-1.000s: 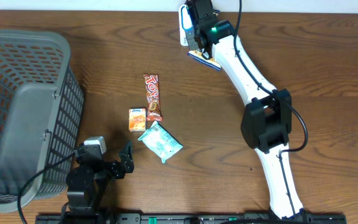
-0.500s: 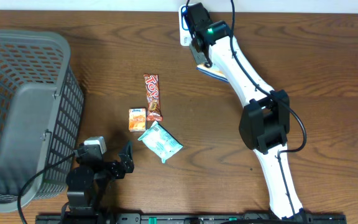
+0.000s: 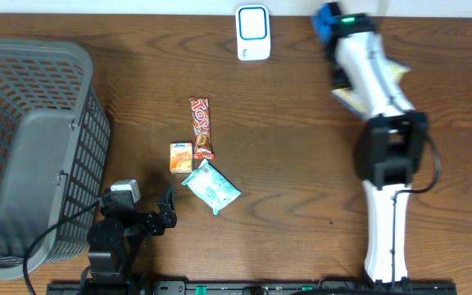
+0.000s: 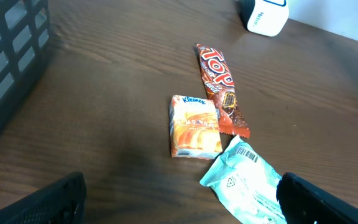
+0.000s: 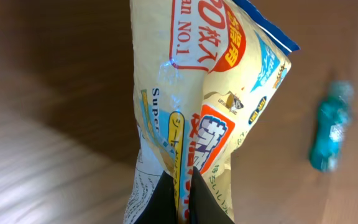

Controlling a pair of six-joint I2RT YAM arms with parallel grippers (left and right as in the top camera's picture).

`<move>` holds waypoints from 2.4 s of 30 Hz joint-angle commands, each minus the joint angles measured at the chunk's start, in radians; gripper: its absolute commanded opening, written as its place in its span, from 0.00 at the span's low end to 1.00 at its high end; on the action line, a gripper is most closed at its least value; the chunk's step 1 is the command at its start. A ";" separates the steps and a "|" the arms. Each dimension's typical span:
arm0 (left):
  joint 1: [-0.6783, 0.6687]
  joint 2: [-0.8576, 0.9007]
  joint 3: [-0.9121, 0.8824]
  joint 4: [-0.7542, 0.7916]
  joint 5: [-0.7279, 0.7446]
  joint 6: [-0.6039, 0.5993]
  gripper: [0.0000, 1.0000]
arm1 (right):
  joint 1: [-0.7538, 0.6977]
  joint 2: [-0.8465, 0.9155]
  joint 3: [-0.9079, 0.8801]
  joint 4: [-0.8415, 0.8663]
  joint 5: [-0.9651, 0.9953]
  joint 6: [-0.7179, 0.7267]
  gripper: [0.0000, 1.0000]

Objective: Scan the item barcode
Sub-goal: 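Carry the snack bag to the right edge and release it, then move the right gripper over the red TOP chocolate stick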

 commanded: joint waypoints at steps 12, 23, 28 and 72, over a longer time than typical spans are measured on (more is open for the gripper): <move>-0.003 0.000 -0.014 -0.016 0.009 -0.010 0.98 | -0.516 -0.023 0.023 0.121 -0.262 0.087 0.01; -0.003 0.000 -0.014 -0.016 0.009 -0.010 0.98 | -0.632 -0.056 0.030 0.091 -0.377 0.136 0.86; -0.003 0.000 -0.014 -0.016 0.009 -0.010 0.98 | -0.639 -0.158 0.032 0.069 -0.433 0.213 0.99; -0.003 0.000 -0.014 -0.016 0.009 -0.010 0.98 | 0.646 0.020 0.029 0.159 -0.351 0.294 0.93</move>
